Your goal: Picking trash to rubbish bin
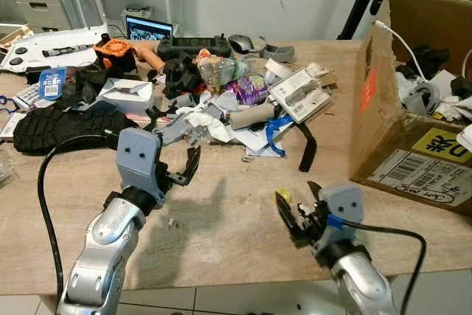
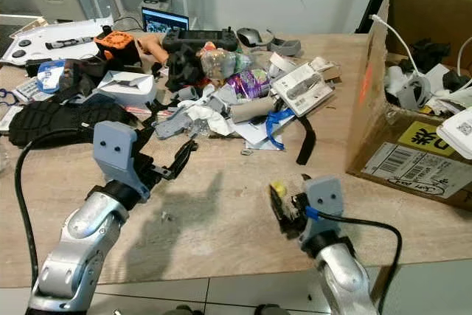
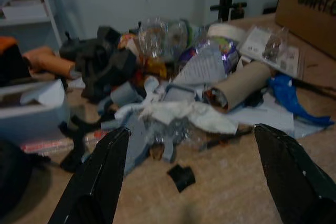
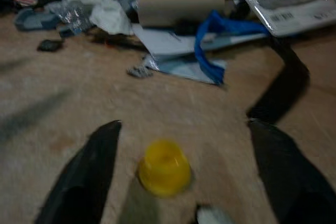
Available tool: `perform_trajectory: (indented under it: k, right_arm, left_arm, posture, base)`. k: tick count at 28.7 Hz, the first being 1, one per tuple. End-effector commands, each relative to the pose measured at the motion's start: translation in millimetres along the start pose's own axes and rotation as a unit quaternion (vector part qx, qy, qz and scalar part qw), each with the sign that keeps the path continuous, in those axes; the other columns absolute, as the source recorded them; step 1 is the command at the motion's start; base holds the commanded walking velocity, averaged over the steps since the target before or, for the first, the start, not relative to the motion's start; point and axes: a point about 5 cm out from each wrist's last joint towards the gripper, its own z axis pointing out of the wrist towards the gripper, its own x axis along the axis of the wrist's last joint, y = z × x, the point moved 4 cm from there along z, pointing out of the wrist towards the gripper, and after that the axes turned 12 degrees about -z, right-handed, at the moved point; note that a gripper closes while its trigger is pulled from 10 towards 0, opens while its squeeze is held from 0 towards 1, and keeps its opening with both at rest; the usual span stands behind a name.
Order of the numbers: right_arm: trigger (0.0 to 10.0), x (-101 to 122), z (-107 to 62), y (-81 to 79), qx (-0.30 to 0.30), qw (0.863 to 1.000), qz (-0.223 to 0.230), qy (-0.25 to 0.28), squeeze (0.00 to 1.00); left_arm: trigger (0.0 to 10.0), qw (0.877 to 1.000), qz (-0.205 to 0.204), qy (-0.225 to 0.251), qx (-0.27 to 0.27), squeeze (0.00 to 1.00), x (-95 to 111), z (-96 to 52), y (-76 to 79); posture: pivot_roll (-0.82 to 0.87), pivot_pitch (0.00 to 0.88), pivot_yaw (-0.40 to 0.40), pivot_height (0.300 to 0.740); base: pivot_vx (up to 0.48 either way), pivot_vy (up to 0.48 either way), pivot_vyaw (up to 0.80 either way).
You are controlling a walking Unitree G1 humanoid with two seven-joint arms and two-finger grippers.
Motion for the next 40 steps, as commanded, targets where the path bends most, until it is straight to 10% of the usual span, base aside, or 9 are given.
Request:
perform_trajectory:
  k: [1,3,14,15,16,17,18,28,40]
  right_arm:
    - [10.0,-8.8,0.5,-9.5,0.025,1.000,-0.003,-0.018,0.53]
    - [10.0,-8.5,2.0,-15.6,0.044,0.999,-0.012,-0.019,0.00]
    - [10.0,-29.6,6.0,-25.8,0.073,0.994,-0.014,-0.075,0.00]
    - [8.7,-29.9,6.7,-25.7,0.070,0.995,-0.011,-0.074,0.00]
    - [4.2,-29.3,7.4,-25.2,0.068,0.995,-0.008,-0.072,0.00]
    - [4.2,-28.9,7.9,-24.8,0.066,0.995,-0.008,-0.071,0.00]
    - [0.0,-27.8,8.8,-23.3,0.062,0.996,-0.006,-0.069,0.00]
    - [0.0,-17.8,12.6,-14.8,0.055,0.997,-0.015,-0.048,0.00]
    - [0.0,75.7,48.1,45.9,-0.018,0.994,-0.047,0.095,0.00]
  left_arm:
    - [10.0,1.000,-0.006,0.007,0.002,0.00,-0.3,-0.9,1.2]
    - [10.0,1.000,-0.012,0.020,0.005,0.00,4.2,-1.7,1.4]
    - [10.0,1.000,-0.012,0.021,-0.002,0.00,3.2,0.5,4.8]
    - [10.0,1.000,-0.013,0.021,0.000,0.00,2.9,0.9,4.7]
    - [10.0,1.000,-0.013,0.021,0.000,0.00,2.6,1.4,5.6]
    - [10.0,1.000,-0.013,0.021,-0.001,0.00,2.5,1.7,6.4]
    - [10.0,1.000,-0.014,0.021,-0.003,0.00,2.6,2.7,7.3]
    - [10.0,1.000,-0.010,0.020,-0.009,0.00,1.3,3.9,8.4]
    - [10.0,0.999,-0.013,0.028,-0.041,0.00,6.8,11.3,16.5]
  posture:
    - [0.01,0.210,-0.001,0.740]
    - [0.01,0.187,0.002,0.740]
    - [0.02,0.182,0.008,0.740]
    - [0.02,0.182,0.008,0.740]
    - [0.02,0.162,0.014,0.740]
    - [0.02,0.162,0.014,0.740]
    - [0.02,0.156,0.012,0.740]
    - [0.03,0.172,0.006,0.740]
    - [0.03,0.173,0.007,0.740]
  base:
    - [0.000,0.000,0.00]
    - [0.000,0.000,0.00]
    - [0.000,0.000,0.00]
    - [0.000,0.000,0.00]
    - [0.000,0.000,0.00]
    - [0.000,0.000,0.00]
    - [0.000,0.000,0.00]
    - [0.000,0.000,0.00]
    - [0.000,0.000,0.00]
